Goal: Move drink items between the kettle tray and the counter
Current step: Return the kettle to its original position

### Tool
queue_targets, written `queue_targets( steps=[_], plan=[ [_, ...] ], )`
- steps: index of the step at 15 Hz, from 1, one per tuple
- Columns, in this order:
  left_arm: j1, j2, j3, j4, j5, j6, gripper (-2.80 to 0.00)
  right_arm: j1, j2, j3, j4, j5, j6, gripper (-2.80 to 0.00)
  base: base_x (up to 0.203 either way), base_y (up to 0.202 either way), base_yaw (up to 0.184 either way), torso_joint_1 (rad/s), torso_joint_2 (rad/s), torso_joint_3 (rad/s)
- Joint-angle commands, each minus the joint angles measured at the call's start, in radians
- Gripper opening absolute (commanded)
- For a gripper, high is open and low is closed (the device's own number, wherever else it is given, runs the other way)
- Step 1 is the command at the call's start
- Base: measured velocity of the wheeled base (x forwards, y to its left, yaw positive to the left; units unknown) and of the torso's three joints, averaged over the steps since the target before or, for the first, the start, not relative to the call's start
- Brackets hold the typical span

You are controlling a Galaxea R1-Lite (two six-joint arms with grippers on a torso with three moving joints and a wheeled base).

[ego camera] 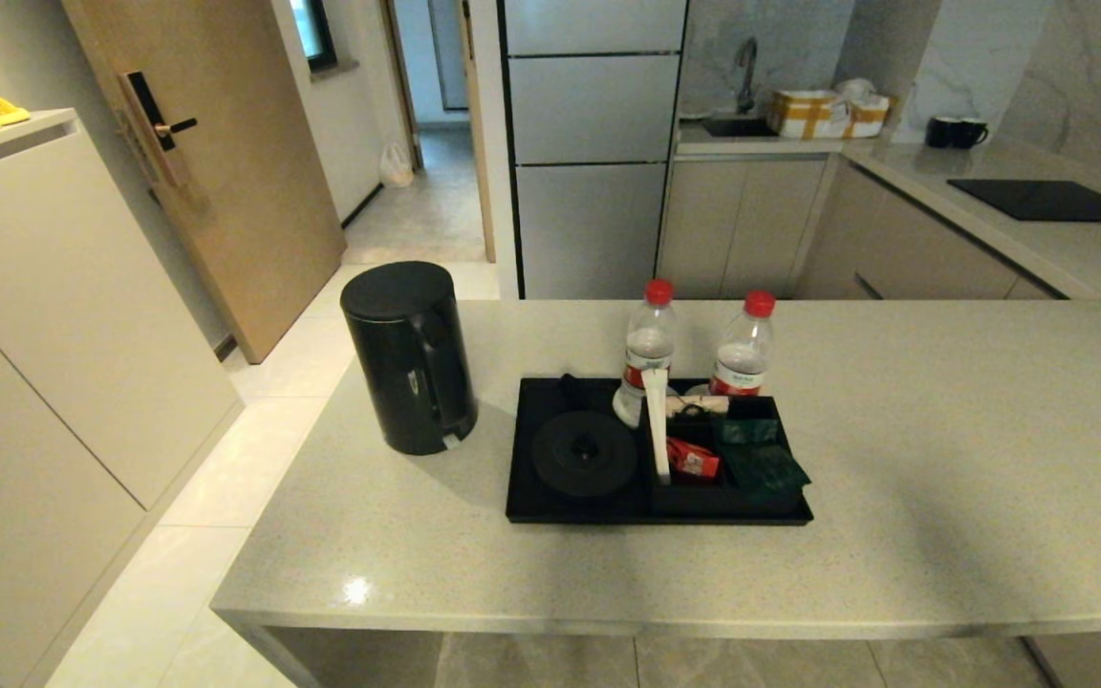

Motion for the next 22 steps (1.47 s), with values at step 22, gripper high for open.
queue_targets(
  steps=[22],
  plan=[
    [-0.049,1.811,-0.526,-0.732,-0.686,0.151,-2.80,0.000,-0.002,0.000,-0.001,0.000,0.000,-2.80,0.000,0.000,0.000,0.000,0.00,0.000]
  ],
)
